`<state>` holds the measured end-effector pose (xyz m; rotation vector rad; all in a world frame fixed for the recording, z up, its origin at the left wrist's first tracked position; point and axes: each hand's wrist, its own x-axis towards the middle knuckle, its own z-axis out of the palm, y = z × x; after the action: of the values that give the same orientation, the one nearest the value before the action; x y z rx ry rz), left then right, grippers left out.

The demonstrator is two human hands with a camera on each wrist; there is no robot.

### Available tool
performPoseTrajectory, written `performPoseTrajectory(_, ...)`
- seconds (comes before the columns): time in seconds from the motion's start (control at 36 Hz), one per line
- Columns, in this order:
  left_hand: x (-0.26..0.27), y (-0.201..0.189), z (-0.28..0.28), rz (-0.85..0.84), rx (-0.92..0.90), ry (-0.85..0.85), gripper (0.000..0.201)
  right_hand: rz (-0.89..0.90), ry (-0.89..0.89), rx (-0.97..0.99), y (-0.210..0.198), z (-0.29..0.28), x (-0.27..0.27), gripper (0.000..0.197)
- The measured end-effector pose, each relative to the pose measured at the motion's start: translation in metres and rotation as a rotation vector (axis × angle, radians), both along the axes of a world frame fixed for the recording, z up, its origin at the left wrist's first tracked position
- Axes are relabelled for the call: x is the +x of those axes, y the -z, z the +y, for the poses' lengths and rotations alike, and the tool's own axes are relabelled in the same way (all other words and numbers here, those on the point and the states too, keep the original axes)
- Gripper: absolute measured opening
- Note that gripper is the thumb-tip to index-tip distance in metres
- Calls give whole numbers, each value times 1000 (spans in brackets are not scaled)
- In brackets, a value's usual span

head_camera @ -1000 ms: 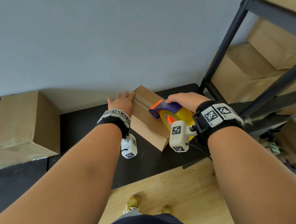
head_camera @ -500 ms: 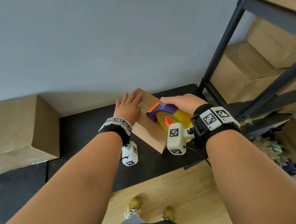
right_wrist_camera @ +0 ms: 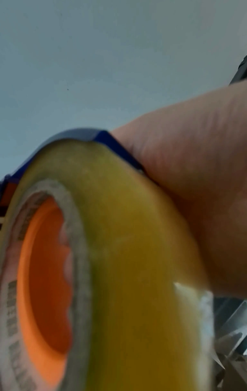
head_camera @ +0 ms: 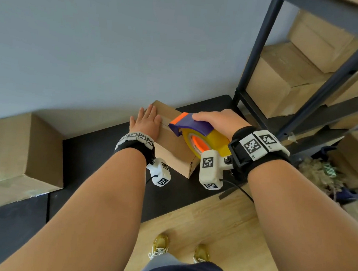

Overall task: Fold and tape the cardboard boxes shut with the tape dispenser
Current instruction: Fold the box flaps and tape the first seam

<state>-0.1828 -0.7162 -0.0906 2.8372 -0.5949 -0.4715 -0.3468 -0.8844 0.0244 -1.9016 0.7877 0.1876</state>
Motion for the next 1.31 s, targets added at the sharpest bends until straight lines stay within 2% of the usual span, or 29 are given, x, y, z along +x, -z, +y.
performPoseTrajectory(0.25, -5, 1, -3, -9, 20, -32, 56, 126, 2, -149, 11, -29, -35, 49)
performPoseTrajectory(0.33, -8, 1, -3, -25, 27, -36, 56, 137, 13, -147, 16, -33, -40, 52)
performPoseTrajectory(0.44, -11, 2, -3, -53, 38, -41, 56, 142, -12, -127, 19, -33, -40, 45)
performPoseTrajectory(0.58, -12, 4, -5, -86, 31, -52, 56, 148, -12, -112, 24, -34, -39, 49)
performPoseTrajectory(0.75, -20, 3, -15, -222, -28, -92, 54, 138, -15, -80, 28, -40, -41, 51)
performPoseTrajectory(0.86, -31, 3, -26, -326, -32, 44, 50, 134, -42, -69, 30, -42, -41, 48)
performPoseTrajectory(1.03, -43, 4, -52, -256, -25, 234, 47, 130, -53, -56, 32, -45, -43, 48)
performPoseTrajectory(1.31, -41, 8, -55, -244, -124, 214, 44, 93, -61, 18, 33, -52, -50, 48)
